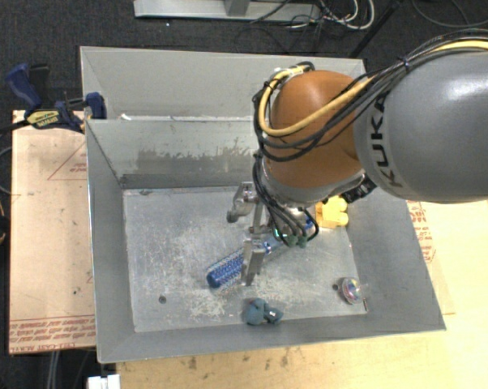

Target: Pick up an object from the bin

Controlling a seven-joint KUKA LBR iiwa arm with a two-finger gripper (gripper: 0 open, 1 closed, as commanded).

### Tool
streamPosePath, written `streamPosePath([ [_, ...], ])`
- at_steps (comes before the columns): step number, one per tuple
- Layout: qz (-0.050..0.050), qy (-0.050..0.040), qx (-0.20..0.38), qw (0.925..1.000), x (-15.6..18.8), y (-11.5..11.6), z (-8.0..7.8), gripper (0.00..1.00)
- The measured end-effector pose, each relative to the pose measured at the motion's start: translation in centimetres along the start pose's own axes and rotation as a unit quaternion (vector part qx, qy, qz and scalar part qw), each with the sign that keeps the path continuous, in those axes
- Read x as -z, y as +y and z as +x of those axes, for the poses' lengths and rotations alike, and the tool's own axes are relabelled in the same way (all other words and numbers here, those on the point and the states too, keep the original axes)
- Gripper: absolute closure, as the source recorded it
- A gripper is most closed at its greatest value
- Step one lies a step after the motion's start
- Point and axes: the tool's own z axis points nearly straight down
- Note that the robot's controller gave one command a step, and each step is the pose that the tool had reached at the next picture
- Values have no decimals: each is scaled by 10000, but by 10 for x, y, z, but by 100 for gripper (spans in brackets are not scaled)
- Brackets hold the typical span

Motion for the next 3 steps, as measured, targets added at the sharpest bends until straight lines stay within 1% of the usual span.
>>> streamPosePath([
  [1, -13, -110, 1138, 9934, -133, -35, -12, 0],
  [2, -7, -67, 1129, 9936, -130, -33, -14, 0],
  [3, -5, -58, 1119, 9937, -129, -32, -15, 0],
])
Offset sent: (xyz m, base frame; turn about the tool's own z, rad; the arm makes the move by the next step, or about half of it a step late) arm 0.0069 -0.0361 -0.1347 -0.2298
